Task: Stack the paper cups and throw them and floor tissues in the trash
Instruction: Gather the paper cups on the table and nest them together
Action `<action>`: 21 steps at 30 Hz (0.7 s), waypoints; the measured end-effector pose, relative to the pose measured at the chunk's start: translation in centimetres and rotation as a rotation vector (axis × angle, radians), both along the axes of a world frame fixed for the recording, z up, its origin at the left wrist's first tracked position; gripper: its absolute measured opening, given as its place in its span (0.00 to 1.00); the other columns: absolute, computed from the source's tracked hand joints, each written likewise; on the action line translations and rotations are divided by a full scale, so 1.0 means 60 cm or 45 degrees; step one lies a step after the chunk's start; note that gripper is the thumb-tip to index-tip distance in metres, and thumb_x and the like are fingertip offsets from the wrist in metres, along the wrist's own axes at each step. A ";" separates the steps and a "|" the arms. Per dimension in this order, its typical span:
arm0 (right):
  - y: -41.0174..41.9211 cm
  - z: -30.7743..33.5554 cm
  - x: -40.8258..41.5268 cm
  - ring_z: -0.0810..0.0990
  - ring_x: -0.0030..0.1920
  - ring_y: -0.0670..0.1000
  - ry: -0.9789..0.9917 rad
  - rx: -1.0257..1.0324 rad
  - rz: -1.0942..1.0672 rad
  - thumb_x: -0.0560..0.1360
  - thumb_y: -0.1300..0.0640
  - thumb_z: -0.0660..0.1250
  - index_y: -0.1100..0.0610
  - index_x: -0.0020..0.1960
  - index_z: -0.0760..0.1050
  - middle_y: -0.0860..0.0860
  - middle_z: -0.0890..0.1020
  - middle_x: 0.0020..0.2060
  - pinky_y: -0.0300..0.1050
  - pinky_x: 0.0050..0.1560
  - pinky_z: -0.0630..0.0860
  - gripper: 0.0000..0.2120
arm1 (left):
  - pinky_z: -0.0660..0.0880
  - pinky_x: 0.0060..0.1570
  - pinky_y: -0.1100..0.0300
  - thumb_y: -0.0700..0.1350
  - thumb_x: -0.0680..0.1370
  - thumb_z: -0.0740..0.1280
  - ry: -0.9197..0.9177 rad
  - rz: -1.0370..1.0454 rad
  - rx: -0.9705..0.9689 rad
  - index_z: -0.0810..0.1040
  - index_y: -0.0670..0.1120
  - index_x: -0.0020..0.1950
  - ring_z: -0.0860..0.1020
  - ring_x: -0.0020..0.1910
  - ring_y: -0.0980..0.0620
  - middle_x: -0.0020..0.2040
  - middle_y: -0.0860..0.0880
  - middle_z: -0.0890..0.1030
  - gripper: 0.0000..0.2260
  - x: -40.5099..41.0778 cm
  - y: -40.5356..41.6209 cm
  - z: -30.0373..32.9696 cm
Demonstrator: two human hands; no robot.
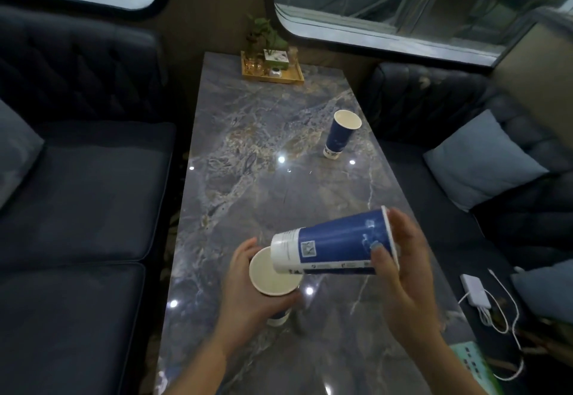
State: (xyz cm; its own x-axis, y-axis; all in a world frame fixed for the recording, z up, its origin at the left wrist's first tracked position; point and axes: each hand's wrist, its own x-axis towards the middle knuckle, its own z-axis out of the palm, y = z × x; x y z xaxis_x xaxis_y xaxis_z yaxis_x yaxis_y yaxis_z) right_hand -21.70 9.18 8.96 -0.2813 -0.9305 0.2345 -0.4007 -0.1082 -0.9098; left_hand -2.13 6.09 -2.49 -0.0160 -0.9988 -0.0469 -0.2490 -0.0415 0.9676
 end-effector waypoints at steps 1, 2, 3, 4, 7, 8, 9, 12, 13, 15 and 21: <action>0.002 0.000 0.006 0.77 0.59 0.43 0.036 0.012 0.031 0.71 0.45 0.62 0.50 0.71 0.64 0.39 0.74 0.61 0.35 0.53 0.77 0.29 | 0.77 0.54 0.58 0.50 0.52 0.84 0.047 -0.010 0.000 0.74 0.58 0.58 0.78 0.58 0.61 0.60 0.60 0.77 0.37 0.000 0.003 0.008; 0.004 -0.001 0.010 0.76 0.60 0.44 0.074 0.023 0.060 0.71 0.45 0.63 0.50 0.71 0.64 0.38 0.73 0.61 0.37 0.55 0.76 0.29 | 0.79 0.49 0.60 0.47 0.53 0.84 0.086 -0.023 -0.005 0.73 0.59 0.58 0.81 0.54 0.60 0.57 0.59 0.80 0.37 0.001 0.005 0.015; 0.005 -0.002 0.013 0.75 0.61 0.44 0.116 0.032 0.087 0.71 0.45 0.64 0.49 0.71 0.64 0.38 0.73 0.62 0.38 0.57 0.76 0.29 | 0.79 0.46 0.61 0.44 0.54 0.84 0.102 -0.044 -0.018 0.73 0.59 0.57 0.82 0.51 0.57 0.54 0.58 0.82 0.37 0.003 0.007 0.021; 0.006 -0.002 0.015 0.74 0.63 0.44 0.156 0.046 0.112 0.71 0.45 0.64 0.49 0.71 0.64 0.39 0.72 0.64 0.41 0.59 0.76 0.30 | 0.80 0.44 0.59 0.42 0.55 0.84 0.111 -0.071 -0.036 0.73 0.57 0.57 0.83 0.49 0.55 0.53 0.56 0.83 0.36 0.005 0.008 0.027; 0.010 -0.003 0.022 0.71 0.67 0.49 0.245 0.085 0.192 0.70 0.46 0.66 0.50 0.71 0.63 0.46 0.71 0.67 0.51 0.64 0.74 0.31 | 0.82 0.46 0.52 0.42 0.56 0.83 0.110 -0.161 -0.067 0.75 0.54 0.58 0.83 0.50 0.52 0.53 0.54 0.83 0.34 0.006 0.013 0.049; 0.011 -0.003 0.025 0.70 0.68 0.49 0.278 0.087 0.221 0.70 0.46 0.66 0.50 0.71 0.63 0.46 0.70 0.68 0.50 0.66 0.73 0.31 | 0.82 0.47 0.51 0.43 0.56 0.83 0.093 -0.185 -0.072 0.75 0.54 0.59 0.83 0.51 0.53 0.53 0.54 0.83 0.33 0.005 0.015 0.055; 0.013 -0.004 0.029 0.69 0.69 0.48 0.307 0.094 0.247 0.70 0.45 0.67 0.49 0.71 0.63 0.45 0.70 0.69 0.47 0.67 0.71 0.31 | 0.82 0.48 0.51 0.44 0.56 0.83 0.066 -0.203 -0.076 0.76 0.55 0.58 0.83 0.51 0.54 0.53 0.55 0.83 0.33 0.004 0.017 0.059; 0.017 -0.010 0.041 0.64 0.72 0.43 0.383 0.135 0.340 0.70 0.45 0.69 0.45 0.72 0.61 0.37 0.66 0.70 0.36 0.70 0.64 0.33 | 0.80 0.49 0.54 0.50 0.55 0.83 -0.016 -0.225 -0.104 0.77 0.57 0.57 0.82 0.52 0.58 0.53 0.58 0.83 0.33 0.004 0.024 0.067; 0.019 -0.015 0.045 0.62 0.73 0.43 0.398 0.160 0.376 0.70 0.46 0.70 0.44 0.72 0.60 0.36 0.65 0.70 0.37 0.70 0.63 0.33 | 0.80 0.50 0.54 0.51 0.54 0.83 -0.050 -0.232 -0.126 0.76 0.58 0.58 0.81 0.53 0.59 0.54 0.58 0.82 0.34 0.004 0.025 0.070; 0.023 -0.023 0.055 0.60 0.74 0.44 0.421 0.216 0.434 0.70 0.47 0.71 0.43 0.73 0.59 0.37 0.63 0.71 0.40 0.71 0.62 0.35 | 0.79 0.51 0.55 0.52 0.55 0.82 -0.116 -0.264 -0.164 0.74 0.59 0.60 0.80 0.54 0.59 0.56 0.60 0.80 0.35 0.005 0.026 0.075; 0.024 -0.034 0.081 0.63 0.70 0.41 0.479 0.348 0.515 0.69 0.38 0.67 0.45 0.73 0.58 0.41 0.61 0.67 0.37 0.69 0.63 0.36 | 0.78 0.52 0.59 0.54 0.56 0.79 -0.237 -0.284 -0.231 0.72 0.60 0.62 0.79 0.55 0.63 0.57 0.63 0.79 0.36 0.005 0.035 0.088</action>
State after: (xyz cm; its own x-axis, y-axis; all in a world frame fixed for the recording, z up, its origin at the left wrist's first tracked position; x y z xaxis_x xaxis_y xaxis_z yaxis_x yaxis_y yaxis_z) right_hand -16.87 10.59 6.95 0.1620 -0.9867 -0.0133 -0.6759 -0.1011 -0.7300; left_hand -1.82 8.19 2.79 -0.2431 -0.9639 0.1084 -0.4058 0.2026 0.8912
